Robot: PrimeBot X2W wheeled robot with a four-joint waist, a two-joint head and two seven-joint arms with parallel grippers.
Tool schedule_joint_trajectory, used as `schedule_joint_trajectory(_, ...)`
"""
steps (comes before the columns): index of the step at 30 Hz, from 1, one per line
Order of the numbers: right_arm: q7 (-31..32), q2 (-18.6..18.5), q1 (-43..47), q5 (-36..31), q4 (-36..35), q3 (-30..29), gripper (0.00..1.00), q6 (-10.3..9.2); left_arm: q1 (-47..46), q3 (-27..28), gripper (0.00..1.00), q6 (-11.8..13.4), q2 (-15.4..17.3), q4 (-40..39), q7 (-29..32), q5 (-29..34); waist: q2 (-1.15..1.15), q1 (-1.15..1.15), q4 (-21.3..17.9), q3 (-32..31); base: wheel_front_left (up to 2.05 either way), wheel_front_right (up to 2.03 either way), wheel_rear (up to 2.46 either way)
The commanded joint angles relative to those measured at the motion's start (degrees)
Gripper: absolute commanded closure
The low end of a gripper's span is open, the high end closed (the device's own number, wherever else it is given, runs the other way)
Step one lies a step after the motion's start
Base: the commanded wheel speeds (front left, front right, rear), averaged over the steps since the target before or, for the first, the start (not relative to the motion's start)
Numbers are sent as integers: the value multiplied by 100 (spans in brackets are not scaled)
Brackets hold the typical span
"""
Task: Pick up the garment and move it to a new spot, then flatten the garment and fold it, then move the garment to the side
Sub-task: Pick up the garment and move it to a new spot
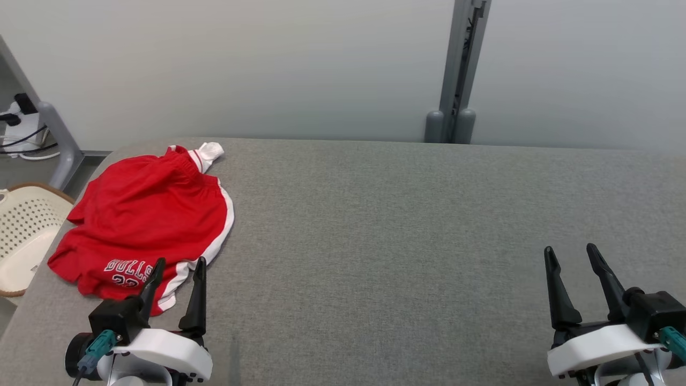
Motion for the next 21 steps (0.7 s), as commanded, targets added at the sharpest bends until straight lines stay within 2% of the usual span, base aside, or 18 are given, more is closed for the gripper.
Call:
schedule_joint_trajectory(1, 23, -19, 40, 10, -34, 1, 0, 13, -70, 32, 0, -4, 25, -8, -10, 12, 0, 0, 180, -21, 0, 0, 0)
schedule_joint_trajectory(21, 173, 117, 154, -17, -309, 433, 0, 12, 123, 282, 0, -58, 65, -92, -6, 137, 0, 0, 1857, -201, 0, 0, 0)
